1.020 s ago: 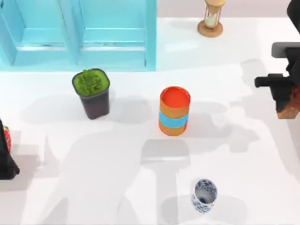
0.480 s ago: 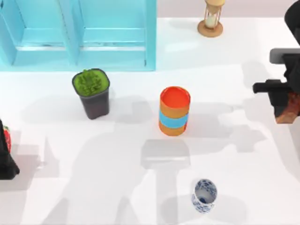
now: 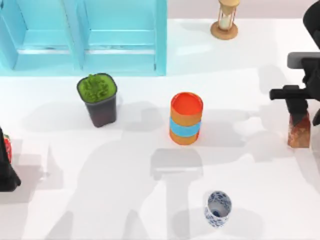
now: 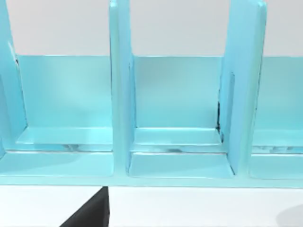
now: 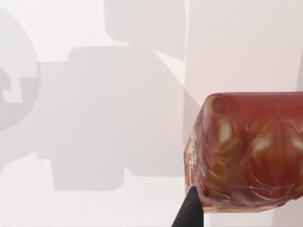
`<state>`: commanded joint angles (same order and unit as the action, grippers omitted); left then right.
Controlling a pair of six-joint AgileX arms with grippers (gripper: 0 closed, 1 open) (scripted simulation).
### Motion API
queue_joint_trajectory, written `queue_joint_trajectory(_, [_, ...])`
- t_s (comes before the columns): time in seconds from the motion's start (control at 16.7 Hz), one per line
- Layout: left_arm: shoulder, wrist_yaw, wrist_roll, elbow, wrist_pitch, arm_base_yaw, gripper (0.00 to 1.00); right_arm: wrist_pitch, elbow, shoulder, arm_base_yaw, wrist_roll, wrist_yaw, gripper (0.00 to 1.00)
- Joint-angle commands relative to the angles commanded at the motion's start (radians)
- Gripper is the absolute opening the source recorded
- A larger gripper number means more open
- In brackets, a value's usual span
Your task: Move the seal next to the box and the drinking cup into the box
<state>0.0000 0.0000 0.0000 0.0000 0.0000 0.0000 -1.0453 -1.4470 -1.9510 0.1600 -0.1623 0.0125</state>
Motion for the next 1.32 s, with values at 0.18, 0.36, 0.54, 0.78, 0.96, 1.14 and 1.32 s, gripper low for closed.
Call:
queue_joint_trajectory(0.18, [0.000,0.000,0.000,0.000,0.000,0.000,1.00,0.000,0.000,0.000,0.000,0.000,0.000,0.83])
queue_joint_trajectory(0.36, [0.000,0.000,0.000,0.000,0.000,0.000,1.00,0.000,0.000,0.000,0.000,0.000,0.000,1.00])
queue_joint_trajectory(0.54, [0.000,0.000,0.000,0.000,0.000,0.000,1.00,0.000,0.000,0.000,0.000,0.000,0.000,1.00])
queue_joint_trajectory(0.78, [0.000,0.000,0.000,0.000,0.000,0.000,1.00,0.000,0.000,0.000,0.000,0.000,0.000,1.00])
queue_joint_trajectory(0.96, [0.000,0.000,0.000,0.000,0.000,0.000,1.00,-0.009,-0.010,-0.004,0.000,-0.001,0.000,1.00])
queue_joint_trajectory(1.14, [0.000,0.000,0.000,0.000,0.000,0.000,1.00,-0.054,-0.054,-0.003,-0.001,-0.001,0.000,1.00])
queue_joint_trajectory(1.32, [0.000,0.000,0.000,0.000,0.000,0.000,1.00,-0.102,-0.098,0.000,-0.001,0.000,-0.001,1.00])
